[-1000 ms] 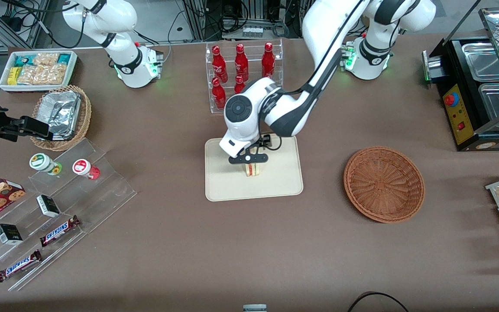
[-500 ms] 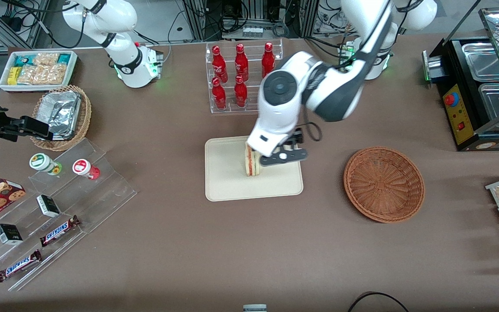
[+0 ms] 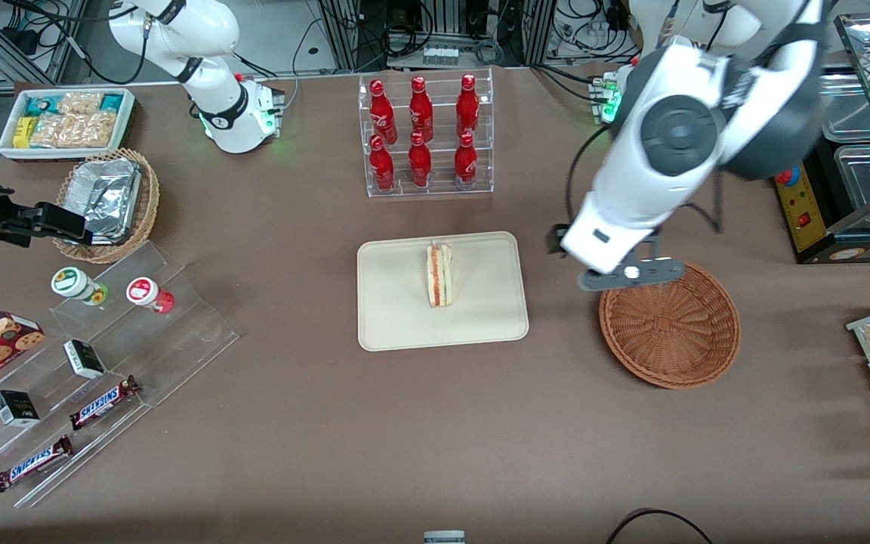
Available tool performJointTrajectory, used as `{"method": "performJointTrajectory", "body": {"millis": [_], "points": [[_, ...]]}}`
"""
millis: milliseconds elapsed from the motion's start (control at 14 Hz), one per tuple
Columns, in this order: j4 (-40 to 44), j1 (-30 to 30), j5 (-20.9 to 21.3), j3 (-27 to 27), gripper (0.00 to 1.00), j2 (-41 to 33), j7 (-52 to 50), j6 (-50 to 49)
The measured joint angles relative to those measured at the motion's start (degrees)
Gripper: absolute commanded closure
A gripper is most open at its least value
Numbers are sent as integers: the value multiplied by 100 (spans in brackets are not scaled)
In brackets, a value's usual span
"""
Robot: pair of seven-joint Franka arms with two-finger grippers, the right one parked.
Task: Place sandwich from basket to tray
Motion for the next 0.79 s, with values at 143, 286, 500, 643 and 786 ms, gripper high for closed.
{"method": "performJointTrajectory", "body": {"millis": [143, 286, 500, 643, 786], "points": [[-6, 351, 6, 9, 0, -166, 391, -152], [-16, 727, 15, 17, 0, -288, 870, -302], [-250, 1340, 23, 29, 0, -573, 1519, -385], [-541, 1631, 54, 30, 0, -853, 1828, -384], [-724, 1775, 132, 28, 0, -1073, 1968, -382]]}}
